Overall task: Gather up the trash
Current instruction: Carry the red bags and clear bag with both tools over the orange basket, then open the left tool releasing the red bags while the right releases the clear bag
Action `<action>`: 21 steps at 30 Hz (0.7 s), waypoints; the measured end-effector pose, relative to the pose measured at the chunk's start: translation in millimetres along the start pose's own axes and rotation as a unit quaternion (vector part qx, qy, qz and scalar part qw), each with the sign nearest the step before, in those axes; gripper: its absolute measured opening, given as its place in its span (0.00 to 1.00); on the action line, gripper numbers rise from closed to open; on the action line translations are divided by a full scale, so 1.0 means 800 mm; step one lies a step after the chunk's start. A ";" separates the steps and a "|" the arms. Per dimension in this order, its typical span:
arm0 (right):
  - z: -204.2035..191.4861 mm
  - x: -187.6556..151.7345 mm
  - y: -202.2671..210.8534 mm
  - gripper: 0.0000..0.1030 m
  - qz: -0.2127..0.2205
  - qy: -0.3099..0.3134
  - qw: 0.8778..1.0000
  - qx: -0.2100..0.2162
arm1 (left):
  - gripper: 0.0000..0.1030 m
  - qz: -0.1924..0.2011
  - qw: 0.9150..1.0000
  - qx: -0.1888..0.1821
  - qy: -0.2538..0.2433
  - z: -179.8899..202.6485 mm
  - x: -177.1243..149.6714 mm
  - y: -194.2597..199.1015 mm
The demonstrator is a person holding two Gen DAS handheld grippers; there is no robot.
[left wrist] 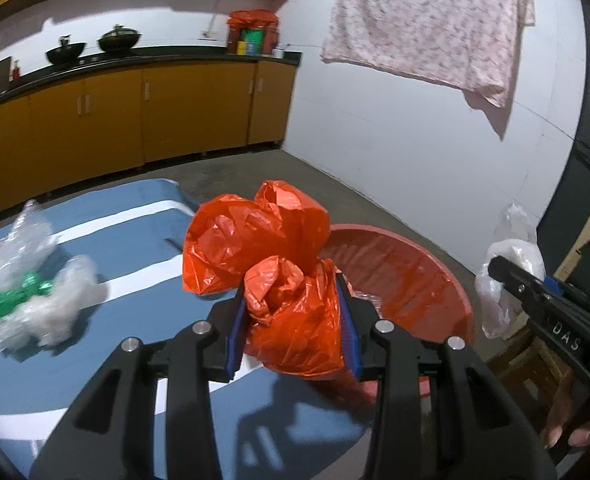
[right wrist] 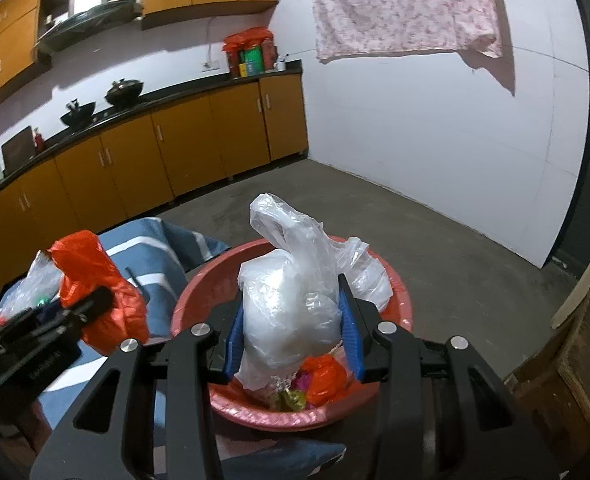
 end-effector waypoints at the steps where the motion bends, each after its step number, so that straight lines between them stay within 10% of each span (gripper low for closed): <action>1: 0.003 0.000 -0.002 0.40 0.000 -0.003 1.000 -0.001 | 0.38 -0.004 1.000 -0.004 -0.002 0.006 0.000 -0.007; 21: 0.030 0.010 -0.055 0.42 -0.001 -0.060 0.998 0.017 | 0.42 -0.059 0.997 -0.046 -0.022 0.049 -0.015 -0.098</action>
Point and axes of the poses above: each gripper's, at about its wrist camera, not at the fingertips, and y roughly against the way its jaws point, z to its right, x to its top, the point moved 10 cm from there along -y, roughly the way its jaws point, and after that the axes turned 11 degrees about y, right-handed, at the moved point
